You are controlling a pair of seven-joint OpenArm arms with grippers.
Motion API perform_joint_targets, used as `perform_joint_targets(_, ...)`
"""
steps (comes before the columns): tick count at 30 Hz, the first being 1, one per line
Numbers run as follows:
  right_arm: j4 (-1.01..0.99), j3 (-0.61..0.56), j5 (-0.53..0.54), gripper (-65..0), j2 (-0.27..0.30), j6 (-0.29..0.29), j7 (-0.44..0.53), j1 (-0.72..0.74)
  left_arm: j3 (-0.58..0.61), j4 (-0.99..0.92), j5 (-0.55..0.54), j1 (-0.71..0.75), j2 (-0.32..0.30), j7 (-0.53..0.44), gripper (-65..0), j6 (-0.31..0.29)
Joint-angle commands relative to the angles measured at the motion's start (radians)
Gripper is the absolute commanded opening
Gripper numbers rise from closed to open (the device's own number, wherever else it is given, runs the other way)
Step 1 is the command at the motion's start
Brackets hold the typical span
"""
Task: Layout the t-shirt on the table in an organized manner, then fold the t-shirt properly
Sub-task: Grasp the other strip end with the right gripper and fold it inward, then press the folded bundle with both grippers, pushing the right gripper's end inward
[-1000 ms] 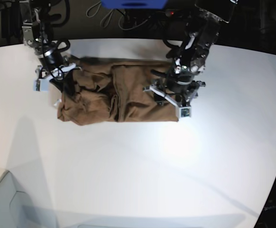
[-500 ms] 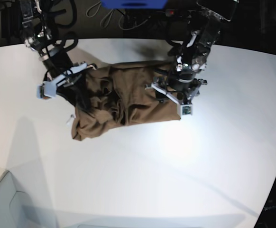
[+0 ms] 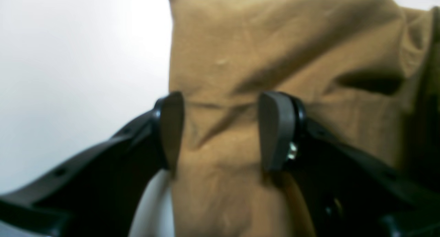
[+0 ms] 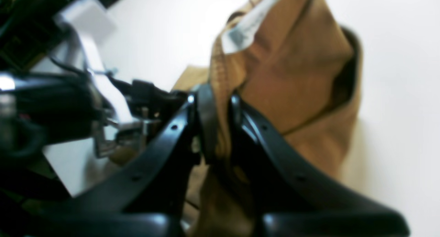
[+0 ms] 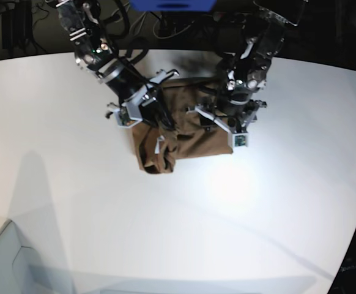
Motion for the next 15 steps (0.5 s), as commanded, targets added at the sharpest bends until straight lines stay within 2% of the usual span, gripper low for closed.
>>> perform_joint_targets(1, 0.014, 0.014, 0.010, -65.0, -0.001, 0.007, 0.033, 0.009, -0.003, 0.043, 0.003, 0.002, -0.002, -0.014, -30.8, 0.009)
perform_joint_targets(10, -0.044, 0.020, 0.010, -65.0, -0.015, 0.007, 0.033, 0.012, -0.146, 0.305, 0.003, 0.136, -0.029, -0.009, -30.8, 0.009)
perform_joint_targets(15, -0.021, 0.020, 0.010, -65.0, -0.010, 0.007, 0.035, 0.005, -0.285, 0.195, 0.003, 0.183, -0.022, -0.015, -30.8, 0.007)
